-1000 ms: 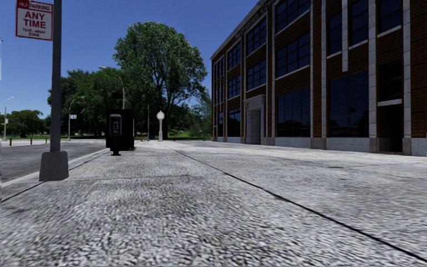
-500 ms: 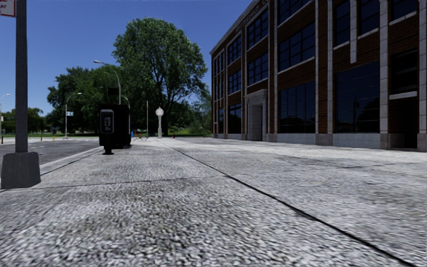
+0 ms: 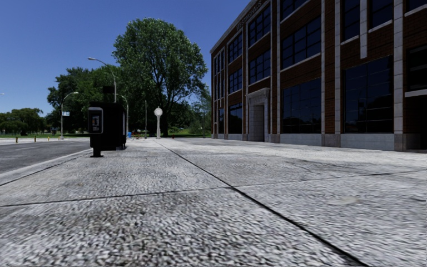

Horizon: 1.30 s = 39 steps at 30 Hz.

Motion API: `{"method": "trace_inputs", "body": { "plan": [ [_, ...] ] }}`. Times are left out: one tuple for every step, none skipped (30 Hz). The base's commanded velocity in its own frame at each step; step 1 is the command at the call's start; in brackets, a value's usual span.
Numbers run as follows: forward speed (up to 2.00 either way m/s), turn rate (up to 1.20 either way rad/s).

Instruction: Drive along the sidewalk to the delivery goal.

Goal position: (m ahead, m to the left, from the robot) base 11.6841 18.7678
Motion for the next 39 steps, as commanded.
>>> {"method": "trace_inputs", "body": {
  "plan": [
    [2.00, 0.00],
    [2.00, 0.00],
    [2.00, 0.00],
    [2.00, 0.00],
    [2.00, 0.00],
    [2.00, 0.00],
    [2.00, 0.00],
    [2.00, 0.00],
    [2.00, 0.00],
    [2.00, 0.00],
    [2.00, 0.00],
    [2.00, 0.00],
    [2.00, 0.00],
    [2.00, 0.00],
    [2.00, 0.00],
    [2.00, 0.00],
    [2.00, 0.00],
    [2.00, 0.00],
    [2.00, 0.00],
    [2.00, 0.00],
    [2.00, 0.00],
    [2.00, 0.00],
    [2.00, 0.00],
    [2.00, 0.00],
    [2.00, 0.00],
    [2.00, 0.00],
    [2.00, 0.00],
    [2.00, 0.00],
    [2.00, 0.00],
    [2.00, 0.00],
    [2.00, 0.00],
    [2.00, 0.00],
    [2.00, 0.00],
    [2.00, 0.00],
    [2.00, 0.00],
    [2.00, 0.00],
    [2.00, 0.00],
    [2.00, 0.00],
    [2.00, 0.00]
  ]
}}
